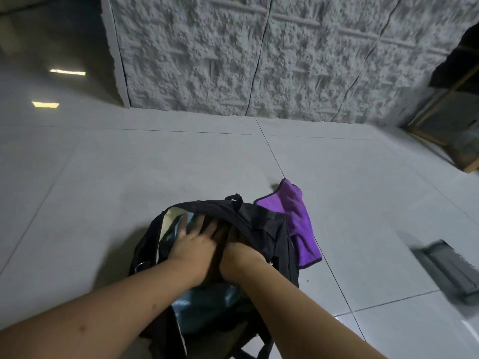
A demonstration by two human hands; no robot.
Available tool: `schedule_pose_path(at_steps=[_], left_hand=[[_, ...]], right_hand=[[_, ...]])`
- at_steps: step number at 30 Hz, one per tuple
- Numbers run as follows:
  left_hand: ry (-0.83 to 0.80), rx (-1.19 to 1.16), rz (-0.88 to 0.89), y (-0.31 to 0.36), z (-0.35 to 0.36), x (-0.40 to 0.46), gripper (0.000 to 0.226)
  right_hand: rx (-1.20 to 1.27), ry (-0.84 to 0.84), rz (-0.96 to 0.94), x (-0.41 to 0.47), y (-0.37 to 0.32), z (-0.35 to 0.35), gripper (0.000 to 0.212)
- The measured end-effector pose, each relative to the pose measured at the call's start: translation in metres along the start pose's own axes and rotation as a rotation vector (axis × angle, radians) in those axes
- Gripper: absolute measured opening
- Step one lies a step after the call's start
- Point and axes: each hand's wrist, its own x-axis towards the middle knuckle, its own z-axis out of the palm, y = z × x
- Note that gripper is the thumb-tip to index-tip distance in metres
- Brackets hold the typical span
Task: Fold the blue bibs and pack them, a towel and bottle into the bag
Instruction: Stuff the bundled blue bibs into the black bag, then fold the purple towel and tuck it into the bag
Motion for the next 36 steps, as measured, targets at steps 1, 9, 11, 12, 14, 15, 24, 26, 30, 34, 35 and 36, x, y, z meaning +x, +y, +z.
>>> schedule_pose_path(at_steps=[1, 9, 11, 12, 14, 15, 24, 26, 30, 34, 35, 36], left_hand=[[0.005, -0.019, -0.013, -0.002, 0.008, 0.001, 0.095], [-0.169, -0.561, -0.248, -0.02, 0.04, 0.004, 0.138], [-0.172, -0.594, -0.252, -0.022, 0.034, 0.003, 0.143], [-0.203, -0.52, -0.233, -0.021, 0.03, 0.002, 0.138], [-0.271, -0.325, -0.21, -0.016, 0.02, 0.0, 0.105], [-0.261, -0.25, -0.208, -0.012, 0.015, -0.002, 0.078], [0.264, -0.328, -0.008, 0.029, -0.046, -0.035, 0.029], [0.388, -0.364, 0.053, 0.035, -0.053, -0.036, 0.031], [0.488, -0.499, 0.059, 0.038, -0.055, -0.031, 0.019], [0.534, -0.549, 0.052, 0.037, -0.04, -0.024, 0.01], [0.532, -0.541, 0.044, 0.037, -0.036, -0.023, 0.012], [0.54, -0.528, 0.043, 0.037, -0.03, -0.02, 0.016]], right_hand=[[-0.016, -0.027, 0.021, 0.009, 0.005, 0.004, 0.048], [0.091, -0.032, -0.078, 0.041, 0.056, 0.025, 0.066], [0.089, -0.05, -0.11, 0.042, 0.056, 0.024, 0.051], [0.024, -0.092, -0.134, 0.037, 0.052, 0.021, 0.044], [-0.063, -0.116, -0.156, 0.026, 0.04, 0.01, 0.052], [-0.085, -0.114, -0.156, 0.018, 0.033, 0.003, 0.053], [0.616, 0.363, -0.323, -0.058, 0.025, -0.066, 0.024], [0.952, 0.487, -0.255, -0.061, 0.049, -0.077, 0.022], [0.896, 0.771, 0.035, -0.017, 0.121, -0.069, 0.028], [0.693, 0.639, 0.268, 0.04, 0.186, -0.043, 0.044], [0.64, 0.609, 0.286, 0.053, 0.196, -0.035, 0.045], [0.581, 0.576, 0.294, 0.068, 0.204, -0.027, 0.043]])
